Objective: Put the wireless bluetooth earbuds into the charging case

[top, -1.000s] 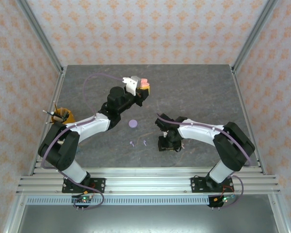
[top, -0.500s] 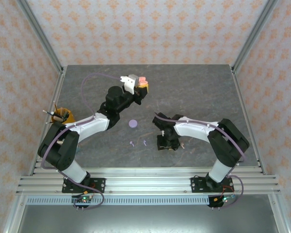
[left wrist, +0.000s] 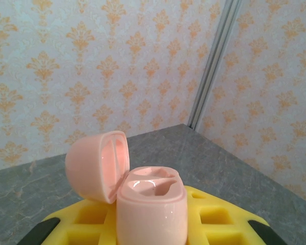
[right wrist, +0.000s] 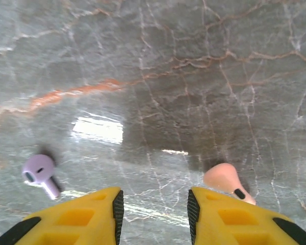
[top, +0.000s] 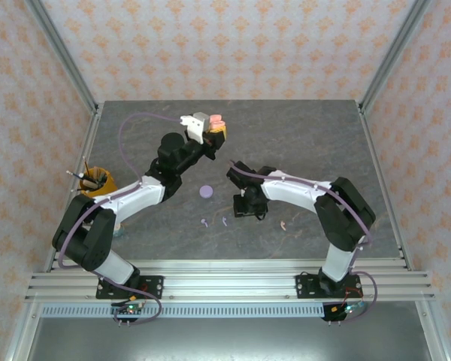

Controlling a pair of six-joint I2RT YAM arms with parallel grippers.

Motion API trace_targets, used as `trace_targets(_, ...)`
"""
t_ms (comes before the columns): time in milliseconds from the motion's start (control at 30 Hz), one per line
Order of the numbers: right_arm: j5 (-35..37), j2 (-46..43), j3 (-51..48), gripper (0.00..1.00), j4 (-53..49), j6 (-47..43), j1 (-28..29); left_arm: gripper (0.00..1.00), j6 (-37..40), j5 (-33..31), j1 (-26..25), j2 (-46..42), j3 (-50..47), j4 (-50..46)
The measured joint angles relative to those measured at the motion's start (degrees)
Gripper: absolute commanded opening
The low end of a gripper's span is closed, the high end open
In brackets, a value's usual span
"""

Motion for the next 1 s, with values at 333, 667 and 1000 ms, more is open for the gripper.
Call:
trace_targets(333, 2.9, -4.5, 0.7, 0.45, -2.0, -0.7, -2.8, 0.0, -0.4, -0.3, 0.3, -1.2, 0.0, 0.0)
trace_targets(667, 4.8, 0.1, -0.9, 0.46, -2.1, -0.8, -3.0, 0.0, -0.4, -0.3, 0.3, -2.0, -0.2, -1.4)
trace_targets(1000, 4.1, 0.7, -2.6, 0.45, -0.4, -0.6, -3.0, 0.0, -0.5, -0.3, 0.3, -2.4, -0.4, -1.7)
